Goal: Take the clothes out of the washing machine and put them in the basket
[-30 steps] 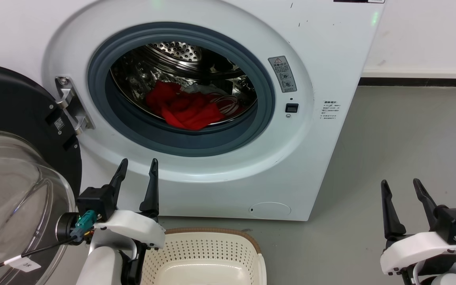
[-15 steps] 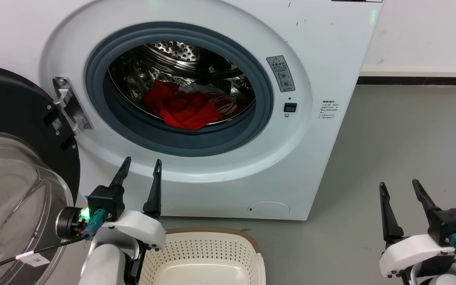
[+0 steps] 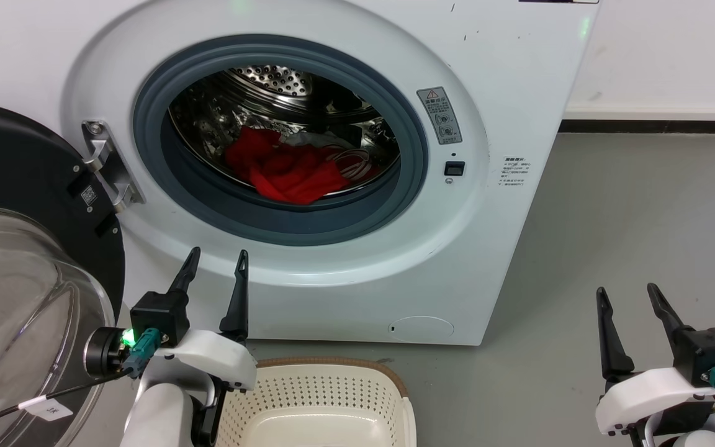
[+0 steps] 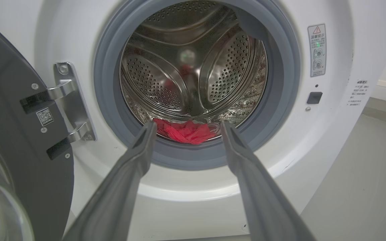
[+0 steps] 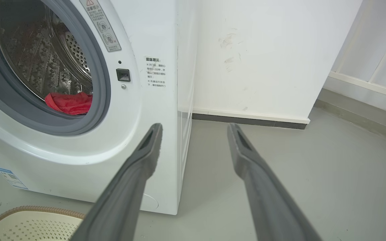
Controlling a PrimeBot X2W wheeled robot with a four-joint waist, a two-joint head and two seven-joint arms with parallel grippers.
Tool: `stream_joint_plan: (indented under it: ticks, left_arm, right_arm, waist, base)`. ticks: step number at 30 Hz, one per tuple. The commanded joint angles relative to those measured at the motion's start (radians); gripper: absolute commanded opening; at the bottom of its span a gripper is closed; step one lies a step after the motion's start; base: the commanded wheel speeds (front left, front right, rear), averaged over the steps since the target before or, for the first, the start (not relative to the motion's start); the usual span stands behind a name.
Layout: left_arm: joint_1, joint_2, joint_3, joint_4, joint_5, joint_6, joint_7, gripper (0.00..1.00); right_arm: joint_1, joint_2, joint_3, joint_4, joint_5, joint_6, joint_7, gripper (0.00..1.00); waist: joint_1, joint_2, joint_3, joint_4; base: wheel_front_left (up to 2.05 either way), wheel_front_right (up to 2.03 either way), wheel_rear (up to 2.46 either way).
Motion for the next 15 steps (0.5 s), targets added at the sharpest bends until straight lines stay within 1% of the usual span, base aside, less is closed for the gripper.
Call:
stream_joint_plan:
  ticks: [1, 9, 15]
  left_arm:
    - [-0.010, 0.000, 0.001, 0.002, 0.002, 0.003, -0.007, 1.00]
    - [-0.017, -0.002, 0.004, 0.008, 0.005, 0.002, -0.006, 1.00]
    - [-0.051, -0.002, 0.009, 0.019, 0.007, 0.005, -0.006, 1.00]
  right_arm:
    - [-0.009, -0.002, -0.001, 0.003, 0.004, 0.000, -0.007, 1.00]
    - [-0.010, -0.002, 0.000, 0.003, 0.009, 0.000, -0.007, 1.00]
    - [-0.025, -0.002, 0.011, -0.016, 0.013, 0.000, -0.003, 1.00]
  waist:
    - [0.0000, 0.0000, 0.000, 0.000]
    - [0.0000, 0.0000, 0.001, 0.000]
    - [0.0000, 0.0000, 0.032, -0.010]
  base:
    - [0.00, 0.00, 0.00]
    - [0.00, 0.00, 0.00]
    - [0.00, 0.00, 0.00]
